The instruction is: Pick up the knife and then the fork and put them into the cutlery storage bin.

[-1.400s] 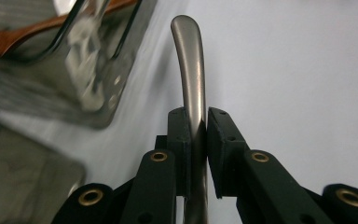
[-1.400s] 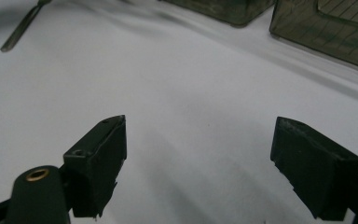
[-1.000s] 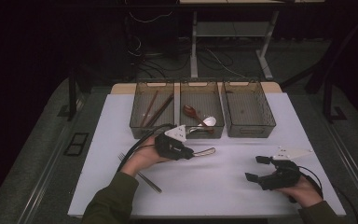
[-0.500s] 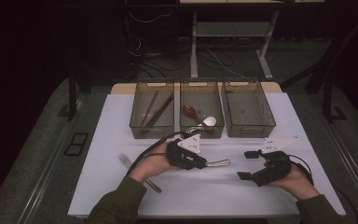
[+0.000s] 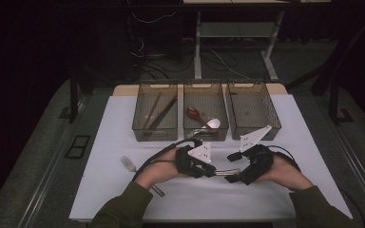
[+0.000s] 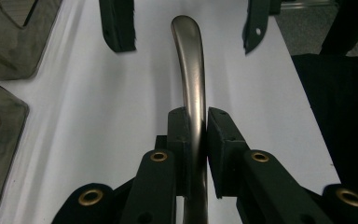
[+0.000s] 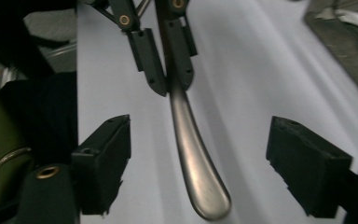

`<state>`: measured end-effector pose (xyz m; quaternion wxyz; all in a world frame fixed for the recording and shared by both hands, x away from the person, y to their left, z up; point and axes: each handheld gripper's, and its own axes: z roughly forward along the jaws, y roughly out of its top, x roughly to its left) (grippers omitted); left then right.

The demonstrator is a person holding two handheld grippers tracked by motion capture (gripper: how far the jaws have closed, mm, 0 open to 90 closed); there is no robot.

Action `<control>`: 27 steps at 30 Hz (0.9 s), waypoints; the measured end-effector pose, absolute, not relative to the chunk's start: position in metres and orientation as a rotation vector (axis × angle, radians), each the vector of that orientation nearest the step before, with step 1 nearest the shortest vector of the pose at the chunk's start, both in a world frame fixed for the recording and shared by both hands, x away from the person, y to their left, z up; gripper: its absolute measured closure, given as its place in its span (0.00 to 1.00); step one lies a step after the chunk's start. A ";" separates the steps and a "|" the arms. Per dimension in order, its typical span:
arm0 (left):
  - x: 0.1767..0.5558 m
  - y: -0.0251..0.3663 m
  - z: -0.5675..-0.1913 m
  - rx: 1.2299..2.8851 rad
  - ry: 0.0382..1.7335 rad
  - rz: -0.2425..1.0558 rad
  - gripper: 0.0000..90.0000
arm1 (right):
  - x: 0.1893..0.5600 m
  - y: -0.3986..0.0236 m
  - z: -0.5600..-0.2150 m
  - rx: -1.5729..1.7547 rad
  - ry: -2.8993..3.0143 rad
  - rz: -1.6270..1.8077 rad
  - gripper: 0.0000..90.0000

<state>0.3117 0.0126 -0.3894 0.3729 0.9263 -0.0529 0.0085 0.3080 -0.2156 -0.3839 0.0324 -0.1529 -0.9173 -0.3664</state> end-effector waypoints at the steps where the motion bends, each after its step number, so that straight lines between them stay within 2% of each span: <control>1: 0.311 0.012 -0.389 2.377 -0.136 0.019 0.88 | 0.309 -0.213 -0.384 -0.450 -2.824 -1.106 0.29; 10: 0.308 0.008 -0.387 2.378 -0.156 0.008 0.88 | 0.319 -0.192 -0.391 -0.365 -2.785 -0.864 0.55; 13: 0.307 0.009 -0.387 2.376 -0.148 -0.004 0.88 | 0.321 -0.189 -0.396 -0.312 -2.786 -0.806 0.69; 15: 0.306 0.009 -0.388 2.373 -0.153 -0.007 0.88 | 0.321 -0.187 -0.397 -0.295 -2.782 -0.802 0.82; 21: 0.306 0.005 -0.392 2.396 -0.179 0.014 0.88 | 0.320 -0.187 -0.395 -0.280 -2.753 -0.849 0.86; 22: 0.306 0.007 -0.390 2.382 -0.178 0.007 0.92 | 0.320 -0.187 -0.395 -0.274 -2.768 -0.845 0.92; 23: 0.307 0.009 -0.388 2.359 -0.166 -0.009 0.99 | 0.319 -0.187 -0.396 -0.279 -2.792 -0.837 0.92; 27: 0.310 0.016 -0.383 2.344 -0.142 0.024 0.99 | 0.321 -0.191 -0.400 -0.278 -2.790 -0.869 0.92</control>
